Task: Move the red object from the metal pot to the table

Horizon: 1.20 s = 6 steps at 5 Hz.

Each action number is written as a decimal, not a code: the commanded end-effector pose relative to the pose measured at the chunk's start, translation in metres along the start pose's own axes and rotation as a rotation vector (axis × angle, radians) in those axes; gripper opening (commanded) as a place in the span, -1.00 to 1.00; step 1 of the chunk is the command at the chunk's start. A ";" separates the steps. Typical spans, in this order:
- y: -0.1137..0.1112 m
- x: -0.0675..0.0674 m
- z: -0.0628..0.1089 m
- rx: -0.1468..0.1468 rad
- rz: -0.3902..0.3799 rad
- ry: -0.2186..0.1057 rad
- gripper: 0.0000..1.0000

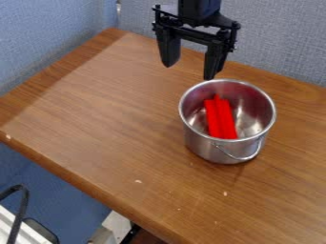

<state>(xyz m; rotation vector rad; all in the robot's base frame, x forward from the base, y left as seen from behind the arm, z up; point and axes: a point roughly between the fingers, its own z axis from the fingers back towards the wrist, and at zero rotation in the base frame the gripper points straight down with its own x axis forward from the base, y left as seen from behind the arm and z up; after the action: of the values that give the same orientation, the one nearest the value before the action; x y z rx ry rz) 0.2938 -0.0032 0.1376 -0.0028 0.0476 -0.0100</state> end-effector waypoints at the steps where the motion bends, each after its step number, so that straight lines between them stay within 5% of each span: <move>1: -0.003 -0.001 -0.008 -0.008 0.035 0.012 1.00; 2: -0.016 -0.003 -0.018 -0.027 0.117 0.005 1.00; 6: -0.047 0.001 -0.049 0.001 0.109 -0.024 1.00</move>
<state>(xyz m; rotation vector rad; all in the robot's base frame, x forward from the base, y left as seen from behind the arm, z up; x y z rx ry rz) 0.2903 -0.0460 0.0829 0.0000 0.0471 0.1166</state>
